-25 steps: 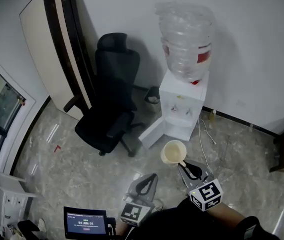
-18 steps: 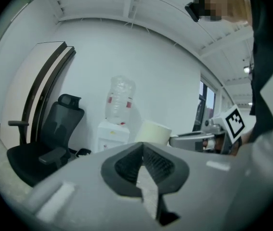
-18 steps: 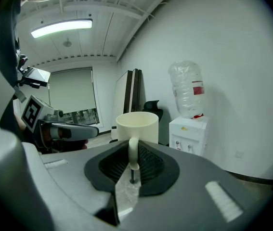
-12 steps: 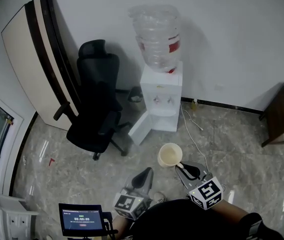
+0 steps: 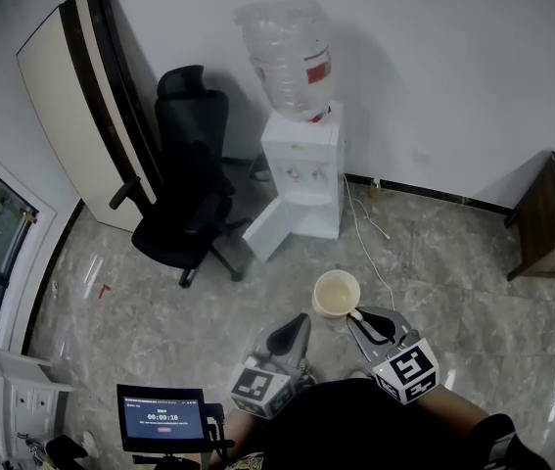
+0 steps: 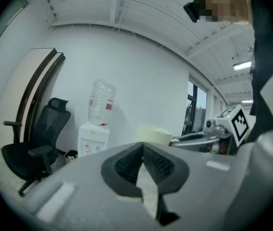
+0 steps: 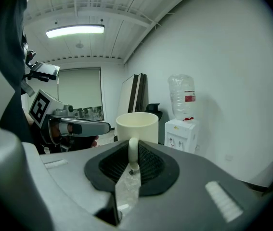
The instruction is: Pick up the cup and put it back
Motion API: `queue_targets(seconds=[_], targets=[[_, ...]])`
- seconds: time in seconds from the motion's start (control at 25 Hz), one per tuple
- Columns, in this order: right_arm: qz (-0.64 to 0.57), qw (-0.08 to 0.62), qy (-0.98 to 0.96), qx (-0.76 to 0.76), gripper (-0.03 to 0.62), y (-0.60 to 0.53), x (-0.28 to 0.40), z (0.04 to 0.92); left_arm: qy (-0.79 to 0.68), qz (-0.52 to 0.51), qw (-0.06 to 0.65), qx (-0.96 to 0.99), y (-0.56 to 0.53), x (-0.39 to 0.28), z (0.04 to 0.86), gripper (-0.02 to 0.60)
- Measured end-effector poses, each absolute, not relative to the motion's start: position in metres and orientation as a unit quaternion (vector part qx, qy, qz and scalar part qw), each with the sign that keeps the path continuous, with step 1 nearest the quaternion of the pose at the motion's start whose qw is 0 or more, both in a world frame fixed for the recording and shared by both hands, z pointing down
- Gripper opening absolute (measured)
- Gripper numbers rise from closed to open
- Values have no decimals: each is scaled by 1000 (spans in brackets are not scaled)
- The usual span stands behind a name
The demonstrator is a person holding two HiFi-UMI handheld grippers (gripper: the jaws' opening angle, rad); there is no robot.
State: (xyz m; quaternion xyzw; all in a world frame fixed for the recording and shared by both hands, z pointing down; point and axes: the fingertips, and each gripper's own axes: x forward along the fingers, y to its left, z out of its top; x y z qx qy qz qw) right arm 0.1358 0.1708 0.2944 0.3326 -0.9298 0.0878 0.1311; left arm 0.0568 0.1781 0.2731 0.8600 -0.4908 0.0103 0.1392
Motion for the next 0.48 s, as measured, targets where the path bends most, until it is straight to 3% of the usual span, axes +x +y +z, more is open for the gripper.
queue_targets(seconds=[0.48], targets=[[99,128,-940,302,51,221,154,308,-515,33,135,846,241,85,287,5]])
